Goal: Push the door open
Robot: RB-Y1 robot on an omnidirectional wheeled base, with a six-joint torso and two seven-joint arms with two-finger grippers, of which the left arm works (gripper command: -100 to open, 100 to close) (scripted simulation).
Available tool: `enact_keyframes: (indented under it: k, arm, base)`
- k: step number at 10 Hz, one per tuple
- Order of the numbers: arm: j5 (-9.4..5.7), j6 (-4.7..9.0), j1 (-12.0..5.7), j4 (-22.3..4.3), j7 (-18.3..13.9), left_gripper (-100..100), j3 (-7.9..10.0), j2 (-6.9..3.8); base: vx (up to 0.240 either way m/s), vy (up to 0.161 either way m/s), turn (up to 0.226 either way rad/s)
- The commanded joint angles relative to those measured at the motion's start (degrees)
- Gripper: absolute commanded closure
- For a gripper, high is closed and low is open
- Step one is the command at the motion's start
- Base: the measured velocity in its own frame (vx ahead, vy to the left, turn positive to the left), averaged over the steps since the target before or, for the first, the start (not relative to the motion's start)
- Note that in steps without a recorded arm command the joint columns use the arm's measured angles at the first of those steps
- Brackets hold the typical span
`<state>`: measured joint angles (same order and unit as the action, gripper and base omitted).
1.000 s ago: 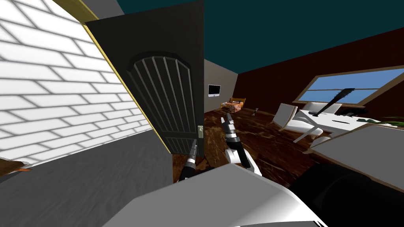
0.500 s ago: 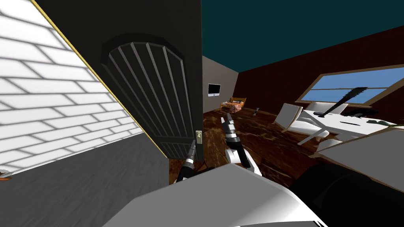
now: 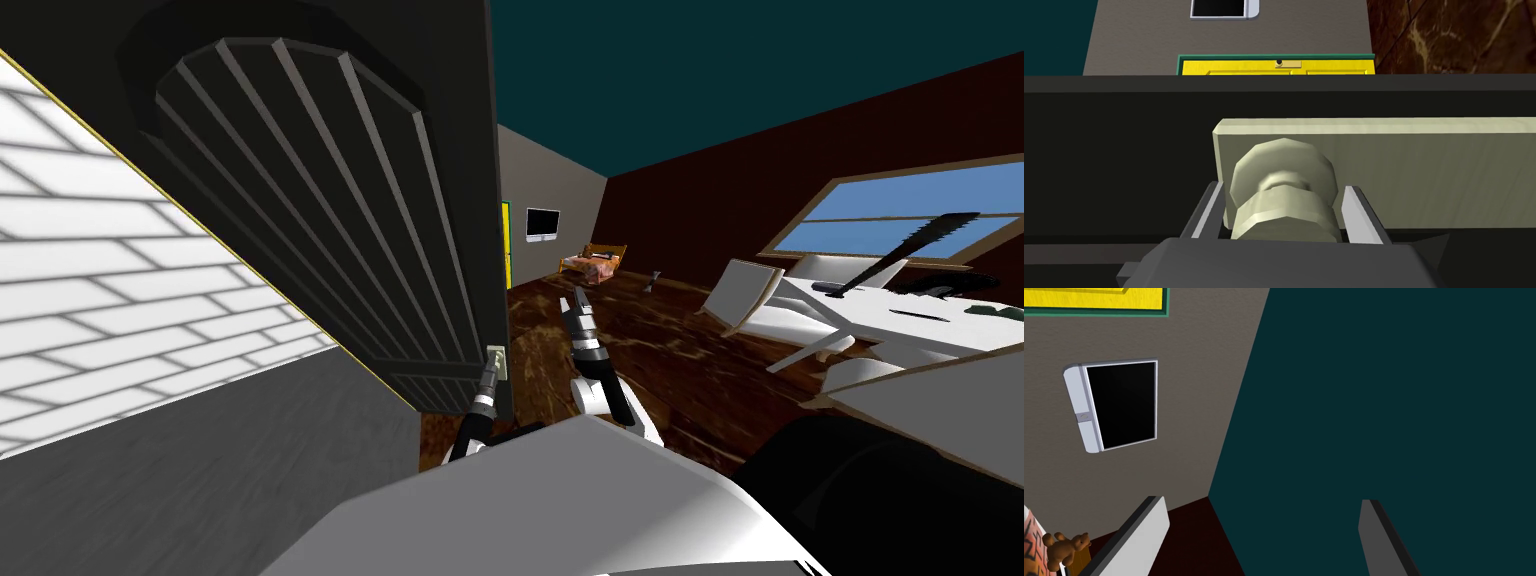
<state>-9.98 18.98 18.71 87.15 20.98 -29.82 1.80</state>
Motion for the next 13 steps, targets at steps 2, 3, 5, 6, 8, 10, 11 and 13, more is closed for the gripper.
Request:
enact_keyframes:
  k: [2, 3, 5, 6, 8, 10, 11, 13]
  arm:
    - [-0.01, -0.17, 0.2, -0.2, 0.0, 100, 0.05, -0.17]
    - [-0.01, -0.17, 0.2, -0.2, 0.0, 100, 0.05, -0.17]
    - [-0.01, -0.17, 0.2, -0.2, 0.0, 100, 0.05, -0.17]
    - [-0.41, -0.25, 0.39, 0.0, 0.0, 100, 0.88, -1.79]
    - [-0.85, -0.24, 0.54, 0.3, 0.0, 100, 1.81, -2.74]
    - [-1.37, -0.23, 0.71, 0.7, 0.0, 100, 2.9, -3.19]
    - [-1.73, -0.22, 0.84, 0.9, 0.1, 100, 3.66, -3.11]
    - [-2.42, -0.21, 1.07, 1.4, 0.1, 100, 5.12, -2.08]
  base:
    - [-0.028, 0.014, -0.01]
    - [-0.015, 0.008, 0.002]
    - [-0.004, 0.001, 0.002]
    - [0.061, -0.076, 0.076]
    - [0.11, -0.137, 0.095]
    - [0.149, -0.19, 0.101]
    - [0.179, -0.162, 0.099]
    - [0.217, -0.178, 0.126]
